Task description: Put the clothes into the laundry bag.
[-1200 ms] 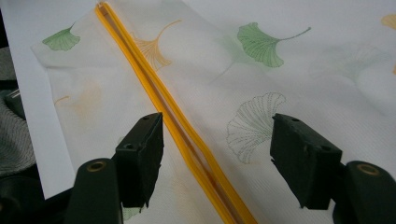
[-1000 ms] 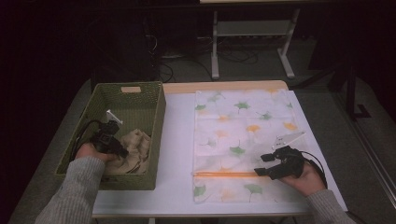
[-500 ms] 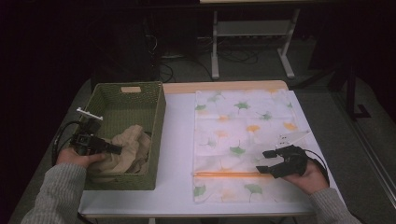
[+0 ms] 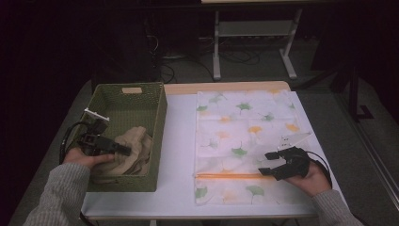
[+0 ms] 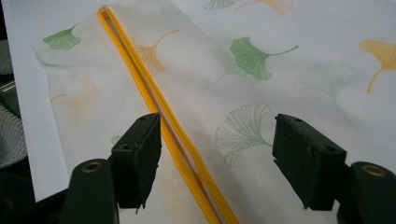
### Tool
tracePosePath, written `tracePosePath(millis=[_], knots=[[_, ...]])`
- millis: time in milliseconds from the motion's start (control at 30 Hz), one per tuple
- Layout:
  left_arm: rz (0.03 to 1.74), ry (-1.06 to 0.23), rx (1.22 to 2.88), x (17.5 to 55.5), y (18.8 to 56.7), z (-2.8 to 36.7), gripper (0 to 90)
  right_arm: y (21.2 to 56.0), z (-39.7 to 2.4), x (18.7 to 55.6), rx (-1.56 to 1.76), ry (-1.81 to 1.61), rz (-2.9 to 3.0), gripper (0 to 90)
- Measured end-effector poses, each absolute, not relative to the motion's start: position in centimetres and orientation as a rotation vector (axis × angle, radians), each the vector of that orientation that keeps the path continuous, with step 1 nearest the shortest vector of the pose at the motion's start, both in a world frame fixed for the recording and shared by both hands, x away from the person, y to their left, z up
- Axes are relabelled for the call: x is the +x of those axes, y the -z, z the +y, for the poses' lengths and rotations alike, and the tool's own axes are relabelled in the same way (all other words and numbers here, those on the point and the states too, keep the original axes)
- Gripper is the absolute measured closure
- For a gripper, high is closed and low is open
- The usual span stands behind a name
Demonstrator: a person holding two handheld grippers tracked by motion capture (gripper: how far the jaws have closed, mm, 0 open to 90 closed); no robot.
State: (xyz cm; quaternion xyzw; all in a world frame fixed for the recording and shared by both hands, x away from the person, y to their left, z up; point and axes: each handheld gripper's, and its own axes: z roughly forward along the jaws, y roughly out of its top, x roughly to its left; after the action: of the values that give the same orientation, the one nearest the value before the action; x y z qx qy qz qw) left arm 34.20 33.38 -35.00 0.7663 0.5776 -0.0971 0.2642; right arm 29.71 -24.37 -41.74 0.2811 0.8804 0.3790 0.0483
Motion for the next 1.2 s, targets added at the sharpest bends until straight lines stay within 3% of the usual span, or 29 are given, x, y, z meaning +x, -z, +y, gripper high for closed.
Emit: tracePosePath(millis=[133, 433, 533, 567, 667, 767, 1200], knots=[[1.569, 0.266, 2.11, 34.6, 35.3, 32.8, 30.7, 41.9, -24.3, 29.7, 0.859, -1.148, 2.693, 31.8], [1.704, 0.099, 2.29, 36.0, 37.2, 31.1, 41.1, 42.1, -23.9, 29.8, 0.846, -1.123, 2.706, 31.9], [1.725, 0.042, 2.312, 36.3, 37.6, 30.9, 55.3, 41.9, -23.8, 29.8, 0.802, -1.124, 2.7, 31.9], [1.727, 0.023, 2.319, 36.3, 37.6, 31.0, 63.9, 41.8, -23.8, 29.7, 0.79, -1.128, 2.699, 31.9], [1.724, 0.03, 2.316, 36.3, 37.6, 31.3, 76.9, 41.7, -23.7, 29.8, 0.779, -1.108, 2.706, 31.2], [1.714, 0.066, 2.301, 36.1, 37.4, 31.4, 83.3, 41.4, -23.5, 29.8, 0.749, -1.092, 2.705, 31.0], [1.597, 0.214, 2.049, 33.5, 35.7, 33.6, 85.5, 41.4, -23.5, 30.1, 0.679, -1.07, 2.727, 29.2]])
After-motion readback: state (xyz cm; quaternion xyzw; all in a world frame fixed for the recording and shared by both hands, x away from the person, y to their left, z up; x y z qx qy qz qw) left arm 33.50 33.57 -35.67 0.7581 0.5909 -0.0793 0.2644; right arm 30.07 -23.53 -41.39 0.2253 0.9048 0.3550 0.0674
